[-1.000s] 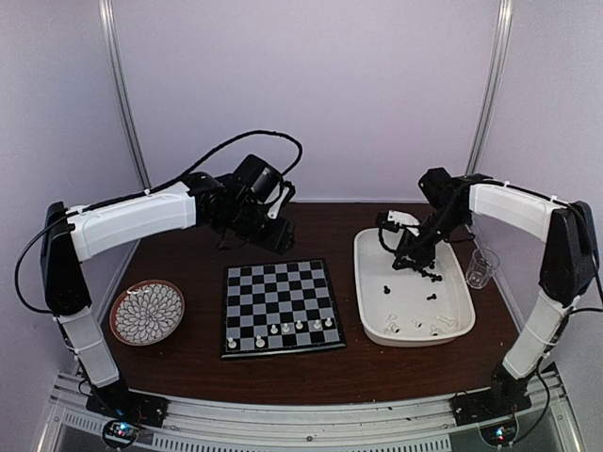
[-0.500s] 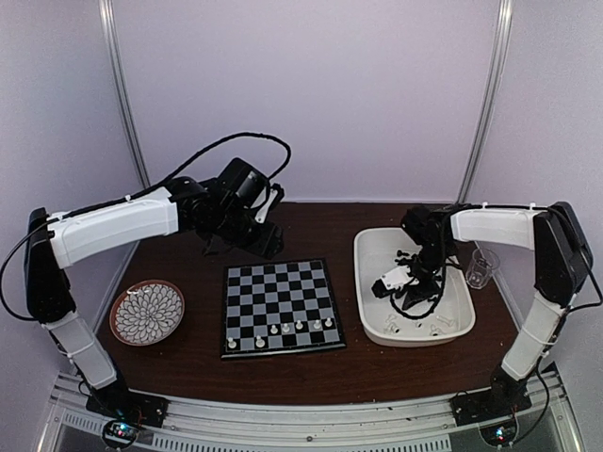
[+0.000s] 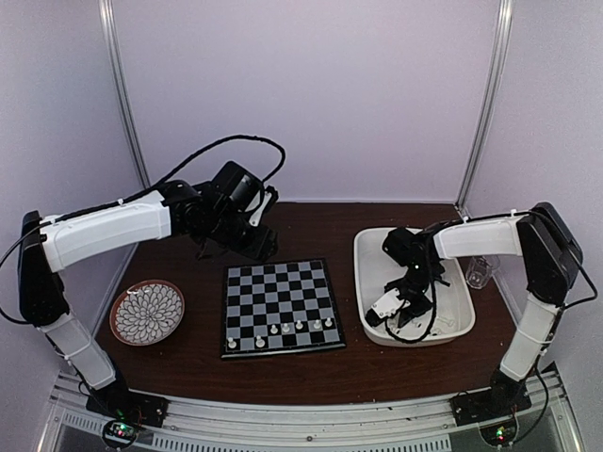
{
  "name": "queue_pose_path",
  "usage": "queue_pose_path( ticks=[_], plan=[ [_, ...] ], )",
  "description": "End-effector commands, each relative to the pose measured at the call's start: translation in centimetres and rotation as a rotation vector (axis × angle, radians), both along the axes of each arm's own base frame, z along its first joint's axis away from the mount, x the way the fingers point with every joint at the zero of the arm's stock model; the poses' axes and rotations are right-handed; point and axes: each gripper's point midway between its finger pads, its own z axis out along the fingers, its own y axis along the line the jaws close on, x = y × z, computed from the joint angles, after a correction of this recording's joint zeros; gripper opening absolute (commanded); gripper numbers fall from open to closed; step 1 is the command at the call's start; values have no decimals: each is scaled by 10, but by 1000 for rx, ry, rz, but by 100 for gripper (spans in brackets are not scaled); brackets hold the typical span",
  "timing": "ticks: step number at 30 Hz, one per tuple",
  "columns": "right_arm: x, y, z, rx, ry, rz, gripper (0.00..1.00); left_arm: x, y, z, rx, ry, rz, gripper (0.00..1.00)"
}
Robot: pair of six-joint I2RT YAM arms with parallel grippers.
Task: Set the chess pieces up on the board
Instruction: Pick up the pawn from the storage box.
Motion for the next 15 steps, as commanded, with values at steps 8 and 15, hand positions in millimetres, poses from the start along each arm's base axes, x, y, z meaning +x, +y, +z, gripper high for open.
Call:
queue_pose_path(
  ticks=[8, 15],
  plan=[
    [8, 24, -9, 60, 18, -87, 36, 1, -2, 12, -74, -18, 21, 59],
    [5, 32, 3, 100, 50, -141, 8, 0, -4, 11, -85, -11, 15, 59]
  ],
)
